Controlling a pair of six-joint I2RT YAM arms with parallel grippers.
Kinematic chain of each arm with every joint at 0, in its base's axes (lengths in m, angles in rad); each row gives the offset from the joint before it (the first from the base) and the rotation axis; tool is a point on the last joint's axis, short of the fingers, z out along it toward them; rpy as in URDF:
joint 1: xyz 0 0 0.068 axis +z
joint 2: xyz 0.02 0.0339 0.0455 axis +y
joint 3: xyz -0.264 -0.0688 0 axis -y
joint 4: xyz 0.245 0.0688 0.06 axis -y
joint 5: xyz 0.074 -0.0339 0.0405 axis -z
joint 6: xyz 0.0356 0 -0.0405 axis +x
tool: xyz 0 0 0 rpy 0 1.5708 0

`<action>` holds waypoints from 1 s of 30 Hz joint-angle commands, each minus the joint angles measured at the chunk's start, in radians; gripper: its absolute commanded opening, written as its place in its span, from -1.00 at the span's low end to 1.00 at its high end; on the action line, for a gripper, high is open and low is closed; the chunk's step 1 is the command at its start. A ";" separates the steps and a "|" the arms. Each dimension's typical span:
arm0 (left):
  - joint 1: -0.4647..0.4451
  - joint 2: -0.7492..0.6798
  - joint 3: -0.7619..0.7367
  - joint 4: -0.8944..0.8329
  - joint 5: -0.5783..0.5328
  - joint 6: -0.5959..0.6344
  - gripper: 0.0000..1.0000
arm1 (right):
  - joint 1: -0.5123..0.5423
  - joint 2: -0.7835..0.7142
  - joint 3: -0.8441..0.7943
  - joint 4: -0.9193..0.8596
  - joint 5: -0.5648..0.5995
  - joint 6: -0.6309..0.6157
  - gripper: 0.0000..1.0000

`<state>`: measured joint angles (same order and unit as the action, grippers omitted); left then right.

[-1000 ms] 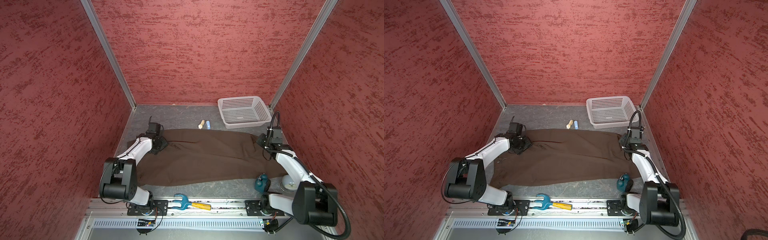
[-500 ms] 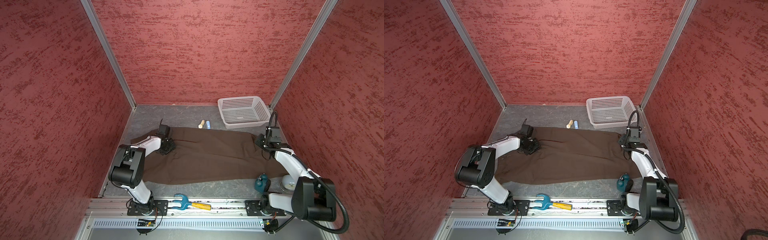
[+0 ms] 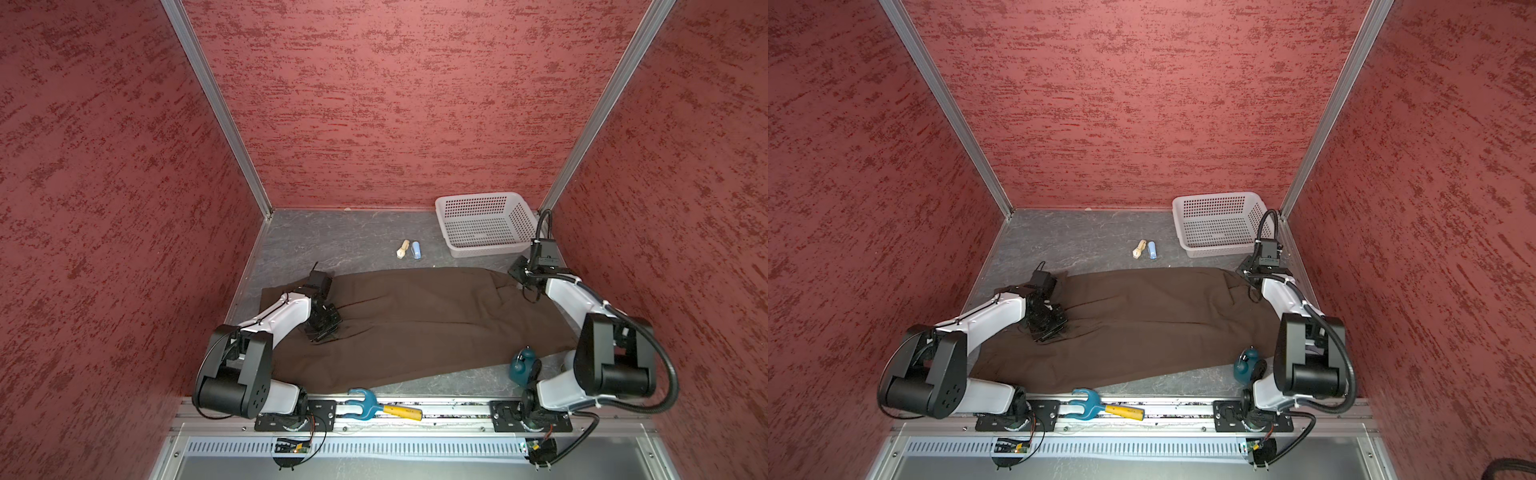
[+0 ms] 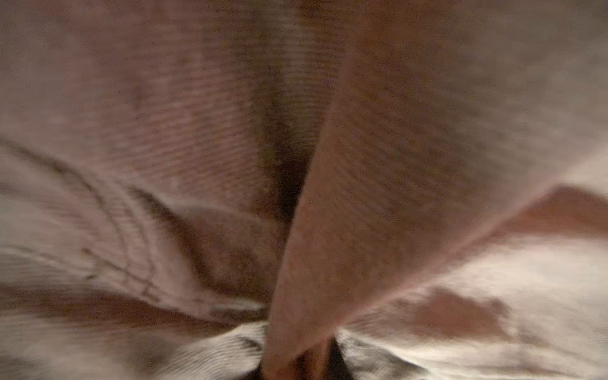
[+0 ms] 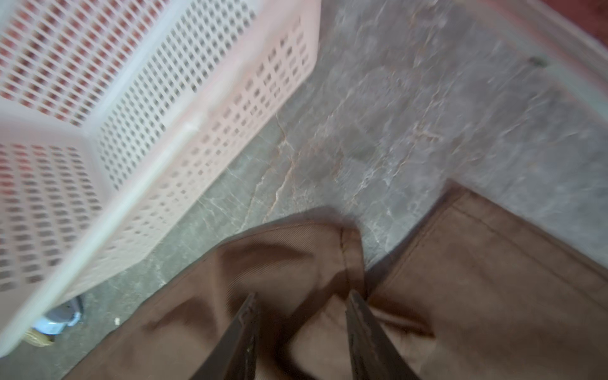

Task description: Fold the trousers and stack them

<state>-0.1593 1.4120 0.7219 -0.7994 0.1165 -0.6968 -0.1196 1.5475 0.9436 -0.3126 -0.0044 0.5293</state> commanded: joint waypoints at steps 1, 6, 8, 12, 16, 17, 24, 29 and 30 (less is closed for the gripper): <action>0.029 -0.001 0.058 -0.154 -0.076 0.030 -0.26 | -0.003 0.048 0.027 -0.010 -0.026 -0.048 -0.04; 0.062 -0.020 0.180 -0.208 -0.082 0.050 0.24 | -0.003 0.116 0.039 0.004 -0.001 -0.075 0.00; 0.076 -0.035 0.218 -0.212 -0.096 0.058 0.28 | -0.003 0.146 0.043 0.013 0.012 -0.077 0.04; 0.143 -0.034 0.245 -0.207 -0.092 0.085 0.35 | -0.003 0.197 0.047 0.033 -0.007 -0.069 0.04; 0.232 -0.028 0.221 -0.153 -0.071 0.121 0.15 | -0.005 0.210 0.050 0.037 -0.033 -0.061 -1.00; 0.251 -0.026 0.212 -0.136 -0.060 0.126 0.12 | -0.007 0.191 0.043 0.041 -0.024 -0.054 -1.00; 0.361 0.063 0.168 -0.015 -0.011 0.156 0.11 | -0.040 -0.066 0.076 0.000 0.155 -0.040 -1.00; 0.403 0.134 0.152 0.050 0.006 0.158 0.10 | -0.042 -0.184 0.138 -0.034 0.259 -0.048 -0.98; 0.410 0.147 0.154 0.052 0.015 0.157 0.10 | -0.043 -0.192 0.142 -0.036 0.268 -0.049 -0.95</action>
<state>0.2344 1.5372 0.8795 -0.8028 0.1051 -0.5594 -0.1551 1.3788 1.0584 -0.3344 0.1593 0.4786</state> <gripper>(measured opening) 0.552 0.060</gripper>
